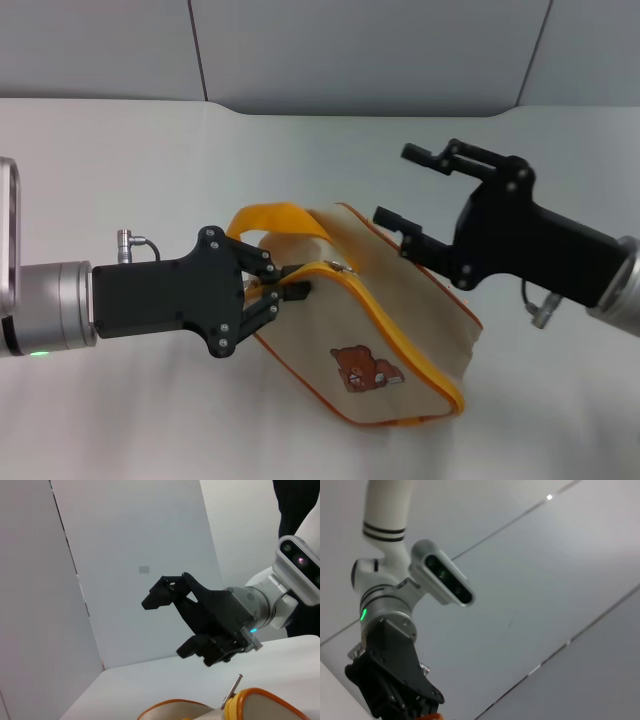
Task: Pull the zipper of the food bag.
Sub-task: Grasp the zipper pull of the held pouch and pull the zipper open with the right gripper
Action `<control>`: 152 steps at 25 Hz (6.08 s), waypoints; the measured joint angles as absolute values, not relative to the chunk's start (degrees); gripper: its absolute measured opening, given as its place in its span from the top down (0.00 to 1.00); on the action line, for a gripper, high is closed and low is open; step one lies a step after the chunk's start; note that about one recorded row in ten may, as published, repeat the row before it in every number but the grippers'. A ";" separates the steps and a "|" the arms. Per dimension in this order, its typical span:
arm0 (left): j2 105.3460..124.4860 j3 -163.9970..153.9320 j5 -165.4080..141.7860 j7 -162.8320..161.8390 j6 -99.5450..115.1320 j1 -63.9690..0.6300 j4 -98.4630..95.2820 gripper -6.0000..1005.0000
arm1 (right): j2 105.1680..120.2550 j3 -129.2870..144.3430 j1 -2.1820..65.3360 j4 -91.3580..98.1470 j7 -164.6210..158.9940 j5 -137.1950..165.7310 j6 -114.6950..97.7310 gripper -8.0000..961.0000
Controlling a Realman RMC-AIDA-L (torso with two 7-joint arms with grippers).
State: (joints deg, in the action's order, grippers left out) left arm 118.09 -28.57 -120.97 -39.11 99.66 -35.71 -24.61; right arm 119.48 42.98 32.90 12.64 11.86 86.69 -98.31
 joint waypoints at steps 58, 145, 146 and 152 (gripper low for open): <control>118.54 -29.19 -120.78 -38.49 99.54 -35.56 -24.50 0.90 | 119.85 43.87 35.69 12.79 -17.60 98.04 -95.18 0.90; 118.57 -27.09 -116.66 -38.49 96.00 -31.75 -22.32 0.89 | 119.88 55.36 31.43 17.92 -13.20 98.63 -86.29 0.74; 118.56 -27.09 -116.67 -38.50 96.00 -31.77 -22.31 0.89 | 119.88 56.27 31.42 18.67 -13.20 98.61 -86.02 0.76; 118.47 -27.06 -116.66 -38.71 95.98 -32.05 -22.40 0.89 | 119.84 57.35 30.83 23.69 -13.49 98.54 -84.96 0.77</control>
